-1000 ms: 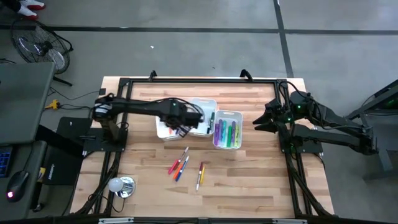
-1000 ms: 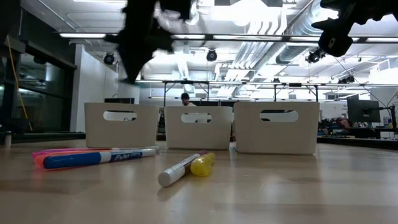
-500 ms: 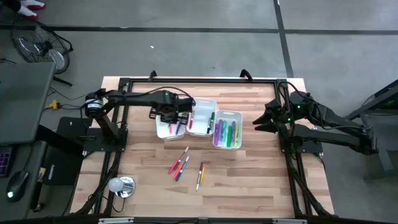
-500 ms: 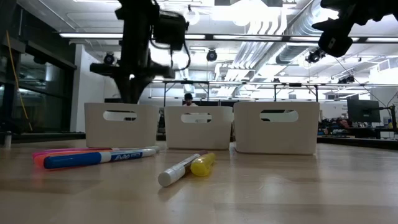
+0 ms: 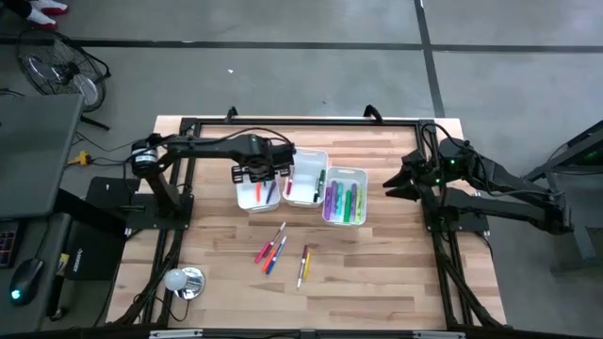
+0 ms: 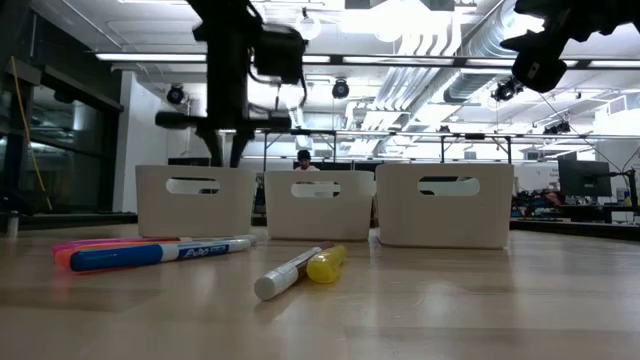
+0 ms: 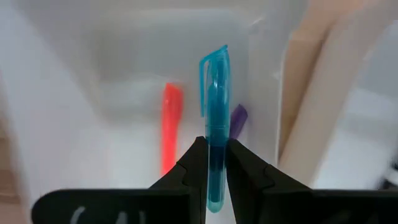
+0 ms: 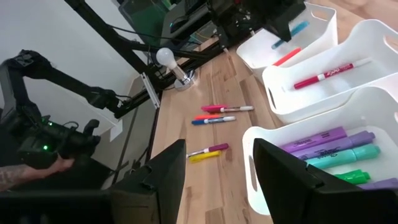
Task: Pick & Place Markers
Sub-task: Put the blue pen into the left white bin, then put the pink pen into the left white bin
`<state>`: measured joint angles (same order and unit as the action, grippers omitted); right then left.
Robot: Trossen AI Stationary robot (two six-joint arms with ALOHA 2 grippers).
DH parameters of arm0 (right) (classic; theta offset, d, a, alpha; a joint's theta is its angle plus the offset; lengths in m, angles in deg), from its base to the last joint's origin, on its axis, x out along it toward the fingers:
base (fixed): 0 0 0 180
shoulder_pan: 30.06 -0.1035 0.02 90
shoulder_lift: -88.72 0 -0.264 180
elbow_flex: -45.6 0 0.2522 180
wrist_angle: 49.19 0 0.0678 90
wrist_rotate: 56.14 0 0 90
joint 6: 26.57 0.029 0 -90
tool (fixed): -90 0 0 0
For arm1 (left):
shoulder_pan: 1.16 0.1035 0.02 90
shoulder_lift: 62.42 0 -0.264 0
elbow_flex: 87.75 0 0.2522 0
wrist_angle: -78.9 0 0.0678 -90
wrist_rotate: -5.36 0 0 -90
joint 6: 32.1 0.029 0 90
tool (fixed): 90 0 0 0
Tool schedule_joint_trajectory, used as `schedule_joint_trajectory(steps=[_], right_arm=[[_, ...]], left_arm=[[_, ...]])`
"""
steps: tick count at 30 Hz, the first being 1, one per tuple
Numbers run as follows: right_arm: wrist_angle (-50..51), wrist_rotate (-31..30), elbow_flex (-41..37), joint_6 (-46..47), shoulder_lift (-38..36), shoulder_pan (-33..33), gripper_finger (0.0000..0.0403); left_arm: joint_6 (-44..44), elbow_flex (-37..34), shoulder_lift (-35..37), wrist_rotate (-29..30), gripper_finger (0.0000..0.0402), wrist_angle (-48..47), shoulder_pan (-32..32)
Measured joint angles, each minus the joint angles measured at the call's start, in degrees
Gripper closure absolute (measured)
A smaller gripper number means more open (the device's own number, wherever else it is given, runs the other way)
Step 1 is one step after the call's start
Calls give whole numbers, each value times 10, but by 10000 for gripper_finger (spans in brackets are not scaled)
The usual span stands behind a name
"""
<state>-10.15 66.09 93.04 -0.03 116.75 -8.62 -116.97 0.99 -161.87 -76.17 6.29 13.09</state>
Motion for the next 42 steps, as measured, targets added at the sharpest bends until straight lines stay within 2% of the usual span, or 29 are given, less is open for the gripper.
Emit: schedule_joint_trajectory(steps=[10,29,42], right_arm=[[2,-1,0,4,0,0,226],[8,8,0,11,0,0,226],[18,11,0,15,0,0,226]], left_arm=[[4,0,-50,-19,365,36,-1],[51,0,-49,-24,362,25,0],[83,11,-49,-17,249,12,0]])
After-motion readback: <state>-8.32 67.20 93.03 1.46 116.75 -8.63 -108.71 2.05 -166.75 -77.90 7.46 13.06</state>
